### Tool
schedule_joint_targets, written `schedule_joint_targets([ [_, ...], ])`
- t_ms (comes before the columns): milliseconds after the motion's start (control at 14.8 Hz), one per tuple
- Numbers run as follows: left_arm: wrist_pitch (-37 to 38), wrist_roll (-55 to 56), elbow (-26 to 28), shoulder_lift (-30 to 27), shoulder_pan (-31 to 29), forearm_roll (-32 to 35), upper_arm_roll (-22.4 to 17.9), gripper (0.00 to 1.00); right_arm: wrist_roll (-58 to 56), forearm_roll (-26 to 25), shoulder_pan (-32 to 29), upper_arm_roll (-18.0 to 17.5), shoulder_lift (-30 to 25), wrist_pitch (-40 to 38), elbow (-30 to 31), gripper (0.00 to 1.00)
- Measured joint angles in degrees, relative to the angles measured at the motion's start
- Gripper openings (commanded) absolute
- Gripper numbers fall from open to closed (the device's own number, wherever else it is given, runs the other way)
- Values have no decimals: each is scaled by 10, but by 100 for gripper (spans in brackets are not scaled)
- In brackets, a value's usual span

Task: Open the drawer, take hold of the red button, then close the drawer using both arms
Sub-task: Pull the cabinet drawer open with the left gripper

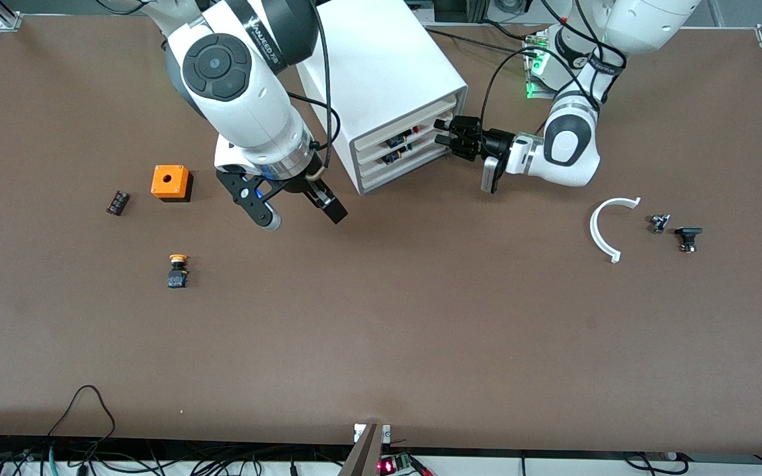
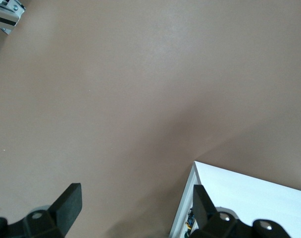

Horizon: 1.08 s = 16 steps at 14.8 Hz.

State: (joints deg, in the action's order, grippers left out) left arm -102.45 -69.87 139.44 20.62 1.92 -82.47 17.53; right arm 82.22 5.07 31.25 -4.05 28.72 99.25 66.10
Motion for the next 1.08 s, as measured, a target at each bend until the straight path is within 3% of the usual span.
schedule_joint_targets([
  [271, 4, -17, 4, 21, -1, -4, 2, 13, 14, 5, 1, 0, 10, 4, -11, 99],
  [339, 4, -17, 4, 21, -2, -6, 4, 0, 15, 5, 1, 0, 10, 5, -11, 99],
  [1085, 5, -20, -5, 20, -23, -15, 4, 0, 49, 7, 17, 0, 10, 16, -13, 99],
])
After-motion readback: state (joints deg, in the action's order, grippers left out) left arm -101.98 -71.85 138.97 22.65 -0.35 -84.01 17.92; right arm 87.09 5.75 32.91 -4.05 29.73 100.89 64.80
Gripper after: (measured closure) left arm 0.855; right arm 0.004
